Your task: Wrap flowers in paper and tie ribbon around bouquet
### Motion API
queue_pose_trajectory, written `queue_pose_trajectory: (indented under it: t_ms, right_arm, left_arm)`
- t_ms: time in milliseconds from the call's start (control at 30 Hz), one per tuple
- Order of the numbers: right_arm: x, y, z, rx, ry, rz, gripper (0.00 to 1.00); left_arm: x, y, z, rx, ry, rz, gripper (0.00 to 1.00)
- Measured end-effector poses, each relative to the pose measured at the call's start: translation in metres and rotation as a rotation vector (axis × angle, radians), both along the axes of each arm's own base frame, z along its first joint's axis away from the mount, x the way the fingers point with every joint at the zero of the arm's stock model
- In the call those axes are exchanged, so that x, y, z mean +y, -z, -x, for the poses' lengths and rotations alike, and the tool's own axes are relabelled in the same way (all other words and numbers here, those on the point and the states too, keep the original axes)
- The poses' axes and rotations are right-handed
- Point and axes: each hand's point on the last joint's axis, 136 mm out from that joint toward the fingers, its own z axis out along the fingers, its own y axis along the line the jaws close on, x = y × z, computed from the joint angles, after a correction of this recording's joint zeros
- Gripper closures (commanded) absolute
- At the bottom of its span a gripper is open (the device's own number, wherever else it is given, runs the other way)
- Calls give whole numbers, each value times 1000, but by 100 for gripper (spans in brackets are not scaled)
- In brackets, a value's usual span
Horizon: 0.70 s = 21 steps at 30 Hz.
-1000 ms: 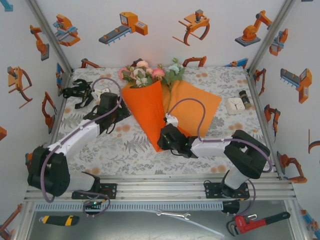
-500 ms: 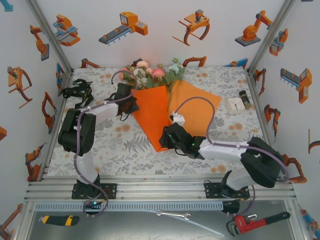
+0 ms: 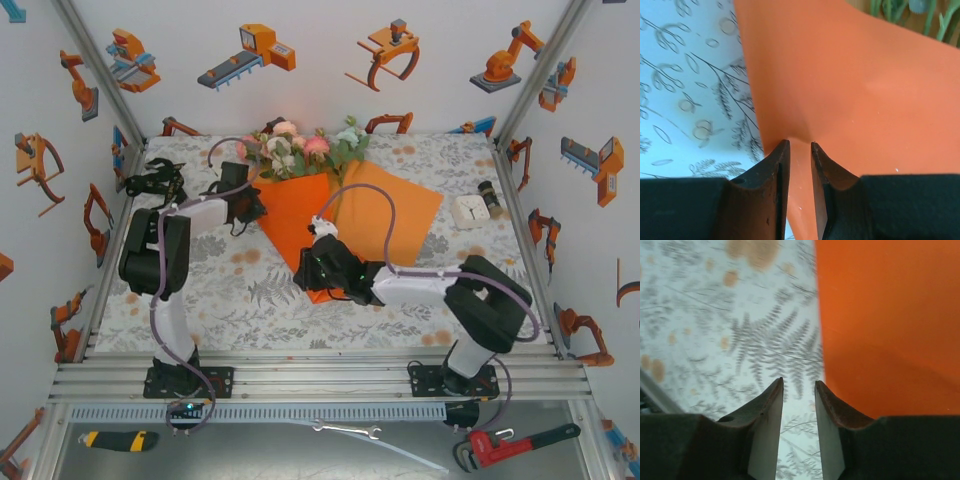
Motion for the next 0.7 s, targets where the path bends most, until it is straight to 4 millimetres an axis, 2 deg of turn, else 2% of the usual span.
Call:
queue_pose_trajectory:
  t_ms: [67,133,233,433,500,600,700]
  right_arm:
    - [-10,21,-2,37,14,37,75]
    - [-17,30,0,59,18,51,76]
    - [-19,32,6,76,6,41,76]
    - [-22,34,16,108,-3,14,73]
    - [-23,32,17,111,-8,11,70]
    - [-24,23,19,110,-12,13,67]
    - [-22,3,14,85,-13,-3,65]
  left_arm:
    - [9,2,-9,0,-20,4,71]
    - [18,2,-21,-5,-37,14,71]
    - [36,0,-39,-20,-73,22,71]
    - [84,-6,-84,-61,-162,48,69]
    - [99,-16,-93,-81,-183,61,67]
    - [114,-44,-95,-125,-207,80,64]
    - [106,-87,-71,-179,-196,127,61]
